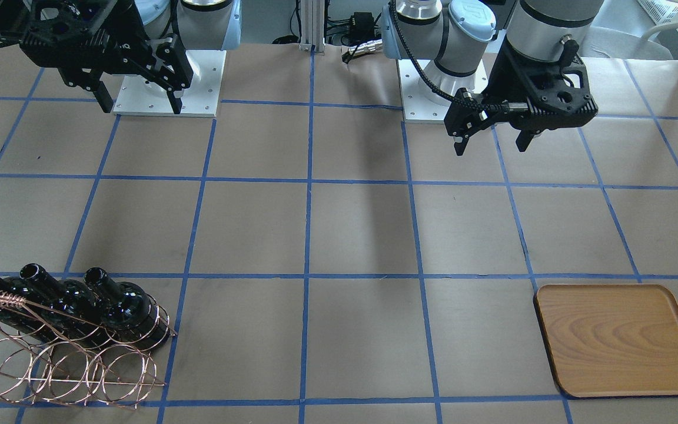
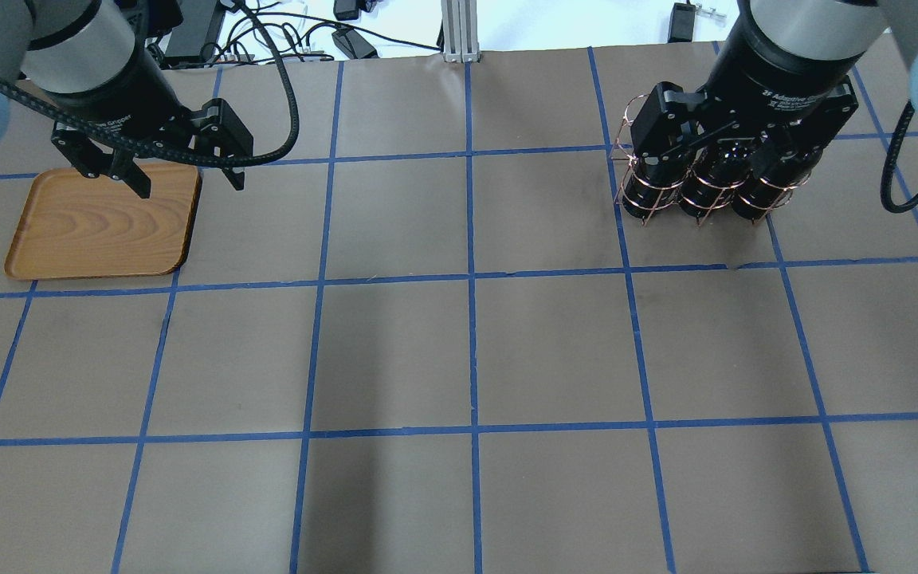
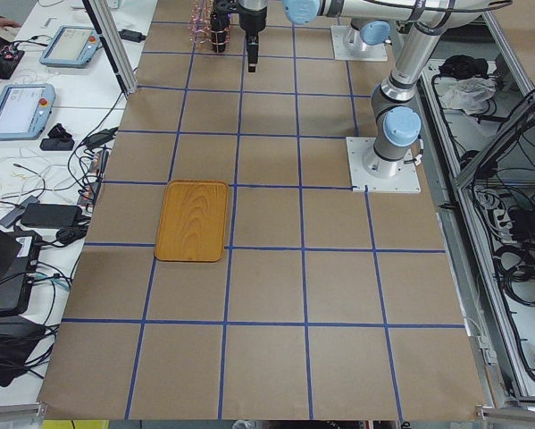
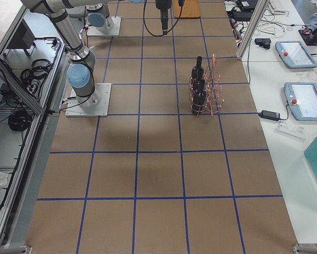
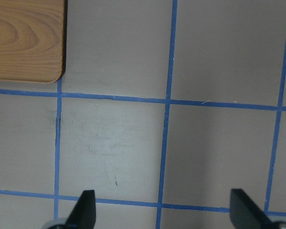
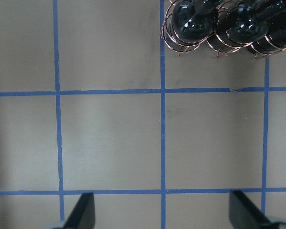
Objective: Take wine from basket and place on tray
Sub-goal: 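Move the right gripper over the copper wine rack toward a bottle neck, then lower the right gripper and close it on a dark wine bottle neck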
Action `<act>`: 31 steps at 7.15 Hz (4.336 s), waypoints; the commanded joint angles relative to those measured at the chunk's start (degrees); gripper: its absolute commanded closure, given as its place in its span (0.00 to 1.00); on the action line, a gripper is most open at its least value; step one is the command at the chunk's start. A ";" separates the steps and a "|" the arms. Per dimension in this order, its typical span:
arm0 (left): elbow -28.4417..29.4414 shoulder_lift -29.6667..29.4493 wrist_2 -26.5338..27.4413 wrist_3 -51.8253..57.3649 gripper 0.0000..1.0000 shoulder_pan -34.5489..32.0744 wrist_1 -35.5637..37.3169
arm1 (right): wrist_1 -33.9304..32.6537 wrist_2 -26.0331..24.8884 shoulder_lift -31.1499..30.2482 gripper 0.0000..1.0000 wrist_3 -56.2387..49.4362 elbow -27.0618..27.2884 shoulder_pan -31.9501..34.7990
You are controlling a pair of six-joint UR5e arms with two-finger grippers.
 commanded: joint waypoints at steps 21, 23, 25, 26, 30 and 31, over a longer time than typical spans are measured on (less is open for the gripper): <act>-0.09 -0.35 -0.26 0.04 0.00 0.35 0.75 | -14.27 0.16 24.25 0.01 -12.89 -7.83 -15.55; -0.09 -0.35 -0.18 0.04 0.00 0.35 0.75 | -14.46 0.25 24.26 0.12 -12.28 -7.91 -15.55; 0.00 -0.35 -0.18 0.04 0.00 0.44 0.75 | -14.72 2.71 24.26 0.32 -11.13 -7.83 -15.55; 0.00 -0.35 -0.18 0.04 0.00 0.44 0.75 | -14.63 2.28 24.26 0.48 -11.13 -7.83 -15.55; -0.09 -0.18 -0.17 0.04 0.00 0.44 0.75 | -14.11 1.66 24.08 1.00 -11.22 -7.83 -15.38; 0.00 -0.18 -0.18 0.04 0.00 0.44 0.75 | -14.10 1.74 23.82 1.00 -11.13 -7.91 -15.20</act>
